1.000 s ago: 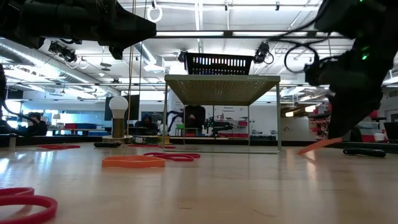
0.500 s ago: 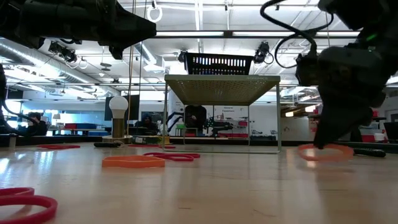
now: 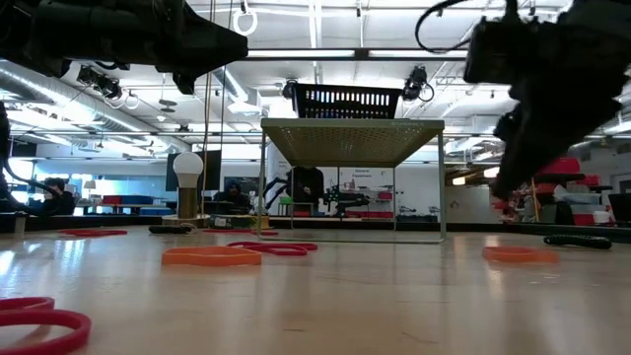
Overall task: Pick & Place Office Desk Supplies
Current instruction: Put the orange rubber band into the top right black bin on the shelf
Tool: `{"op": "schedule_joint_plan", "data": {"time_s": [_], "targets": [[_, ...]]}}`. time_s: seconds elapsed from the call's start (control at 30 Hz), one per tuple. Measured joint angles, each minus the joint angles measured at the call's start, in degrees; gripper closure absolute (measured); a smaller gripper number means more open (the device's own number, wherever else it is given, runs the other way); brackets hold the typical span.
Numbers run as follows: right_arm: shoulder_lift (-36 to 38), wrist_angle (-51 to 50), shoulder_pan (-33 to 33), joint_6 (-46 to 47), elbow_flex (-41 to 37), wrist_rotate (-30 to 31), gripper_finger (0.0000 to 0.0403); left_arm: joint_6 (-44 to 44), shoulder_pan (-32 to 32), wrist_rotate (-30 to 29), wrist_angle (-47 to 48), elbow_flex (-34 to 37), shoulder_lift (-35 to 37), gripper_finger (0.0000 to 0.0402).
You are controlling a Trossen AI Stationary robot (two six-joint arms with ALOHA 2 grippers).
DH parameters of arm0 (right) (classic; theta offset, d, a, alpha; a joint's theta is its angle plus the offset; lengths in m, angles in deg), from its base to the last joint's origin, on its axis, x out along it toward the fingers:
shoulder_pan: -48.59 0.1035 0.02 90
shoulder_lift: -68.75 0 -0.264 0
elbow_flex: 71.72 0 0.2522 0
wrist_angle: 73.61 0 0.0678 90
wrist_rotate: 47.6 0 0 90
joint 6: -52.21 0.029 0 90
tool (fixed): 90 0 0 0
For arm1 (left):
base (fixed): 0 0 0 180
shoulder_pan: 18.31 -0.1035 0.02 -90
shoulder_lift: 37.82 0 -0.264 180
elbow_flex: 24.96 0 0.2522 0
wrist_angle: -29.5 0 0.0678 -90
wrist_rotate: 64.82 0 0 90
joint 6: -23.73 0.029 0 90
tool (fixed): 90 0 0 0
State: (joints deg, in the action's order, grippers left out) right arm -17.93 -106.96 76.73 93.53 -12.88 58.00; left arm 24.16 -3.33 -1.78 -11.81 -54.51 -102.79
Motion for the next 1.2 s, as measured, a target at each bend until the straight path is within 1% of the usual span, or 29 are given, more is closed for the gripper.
{"op": "schedule_joint_plan", "data": {"time_s": [0.1,0.27,0.43,0.57,0.67,0.73,0.87,0.97,1.07,1.2], "targets": [[-2.4,-0.4,0.2,-1.7,0.0,-4.1,0.0258,0.0,0.0,0.0,0.0,0.0,0.0,0.0305],[-9.0,-1.3,0.7,-6.0,2.2,-6.2,0.0282,0.0,0.0,0.0,0.0,0.0,0.0,0.0305],[-13.1,-3.4,0.8,-8.9,5.4,-6.0,0.0298,0.0,0.0,0.0,0.0,0.0,0.0,0.0305],[-13.5,-5.5,0.8,-9.9,7.2,-4.9,0.0338,0.0,0.0,0.0,0.0,0.0,0.0,0.0305],[-12.7,-6.1,0.9,-10.8,7.4,-3.3,0.0381,0.0,0.0,0.0,0.0,0.0,0.0,0.0305],[-11.5,-6.0,0.9,-11.2,7.4,-2.0,0.0396,0.0,0.0,0.0,0.0,0.0,0.0,0.0305],[-8.4,-4.6,1.1,-11.3,7.5,-2.1,0.0392,0.0,0.0,0.0,0.0,0.0,0.0,0.0305],[-4.8,-3.1,1.1,-12.1,7.5,-1.8,0.0398,0.0,0.0,0.0,0.0,0.0,0.0,0.0305],[-0.5,-2.1,1.0,-13.4,7.5,-0.2,0.0397,0.0,0.0,0.0,0.0,0.0,0.0,0.0305],[5.9,0.1,0.5,-19.0,7.5,2.6,0.0399,0.0,0.0,0.0,0.0,0.0,0.0,0.0305]]}}
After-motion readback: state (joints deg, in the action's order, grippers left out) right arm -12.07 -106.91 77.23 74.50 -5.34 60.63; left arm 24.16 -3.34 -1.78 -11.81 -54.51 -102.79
